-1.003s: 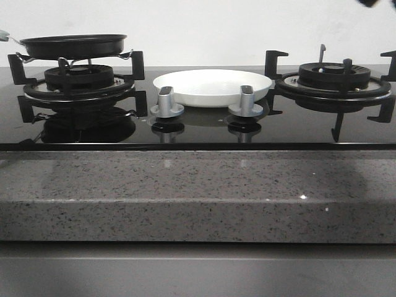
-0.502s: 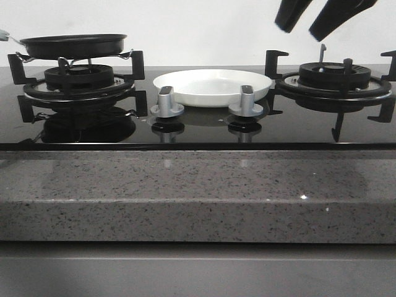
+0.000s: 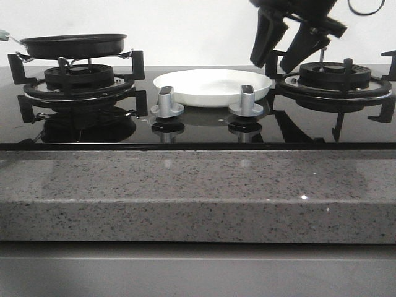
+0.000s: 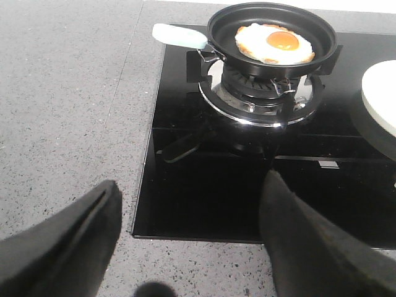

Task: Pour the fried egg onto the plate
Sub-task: 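Lower the right gripper to the rim of the white plate and grasp it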

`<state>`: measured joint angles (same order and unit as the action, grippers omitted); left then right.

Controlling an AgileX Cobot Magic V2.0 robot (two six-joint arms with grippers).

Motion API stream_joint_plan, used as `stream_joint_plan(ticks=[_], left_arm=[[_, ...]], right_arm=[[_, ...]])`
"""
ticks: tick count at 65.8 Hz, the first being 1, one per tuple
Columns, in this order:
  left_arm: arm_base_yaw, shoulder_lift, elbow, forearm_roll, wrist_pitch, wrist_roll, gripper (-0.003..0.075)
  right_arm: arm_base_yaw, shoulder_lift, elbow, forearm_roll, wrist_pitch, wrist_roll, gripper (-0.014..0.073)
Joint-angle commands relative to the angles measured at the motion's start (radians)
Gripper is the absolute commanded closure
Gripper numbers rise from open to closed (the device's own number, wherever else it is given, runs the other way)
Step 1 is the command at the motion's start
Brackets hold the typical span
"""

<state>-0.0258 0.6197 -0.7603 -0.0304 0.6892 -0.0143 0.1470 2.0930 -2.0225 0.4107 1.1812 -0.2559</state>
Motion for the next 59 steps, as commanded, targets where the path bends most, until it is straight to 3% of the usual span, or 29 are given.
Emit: stream_joint_plan(ticks=[1, 33, 59], left_arm=[[0.002, 0.006, -0.027, -0.009, -0.068, -0.002, 0.0241], [0.002, 0.006, -0.027, -0.009, -0.068, -0.002, 0.0241], [0.002, 0.006, -0.027, -0.009, -0.068, -0.002, 0.0241]], right_arm=[[0.001, -0.026, -0.067, 0.031, 0.001, -0.006, 0.0106], [0.002, 0.041, -0.108, 0.031, 0.05, -0.006, 0.011], [0.002, 0.047, -0.108, 0.031, 0.022, -0.006, 0.0482]])
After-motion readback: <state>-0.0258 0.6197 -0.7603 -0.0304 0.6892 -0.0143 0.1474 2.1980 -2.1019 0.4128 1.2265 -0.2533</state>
